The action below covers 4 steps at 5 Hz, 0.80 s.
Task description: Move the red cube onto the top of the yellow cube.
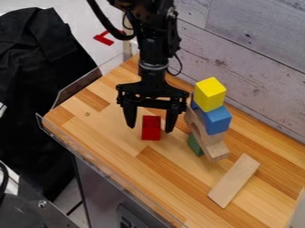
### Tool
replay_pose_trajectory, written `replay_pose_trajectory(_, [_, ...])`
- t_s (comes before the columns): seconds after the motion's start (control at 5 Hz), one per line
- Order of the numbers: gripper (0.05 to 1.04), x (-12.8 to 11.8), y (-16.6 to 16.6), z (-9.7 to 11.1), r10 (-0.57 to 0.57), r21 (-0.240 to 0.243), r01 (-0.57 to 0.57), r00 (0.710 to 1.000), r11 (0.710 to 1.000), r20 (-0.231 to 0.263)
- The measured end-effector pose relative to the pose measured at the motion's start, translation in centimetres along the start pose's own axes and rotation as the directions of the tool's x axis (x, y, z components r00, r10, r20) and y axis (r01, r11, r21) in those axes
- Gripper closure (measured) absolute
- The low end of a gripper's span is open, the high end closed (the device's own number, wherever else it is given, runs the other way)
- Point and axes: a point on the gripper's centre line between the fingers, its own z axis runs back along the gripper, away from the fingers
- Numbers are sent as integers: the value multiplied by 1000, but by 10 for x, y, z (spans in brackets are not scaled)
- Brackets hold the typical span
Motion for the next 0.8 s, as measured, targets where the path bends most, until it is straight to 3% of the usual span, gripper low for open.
replay_pose_trajectory(0.8, [84, 6, 7, -14, -1, -4, 1, 1000, 1000, -2])
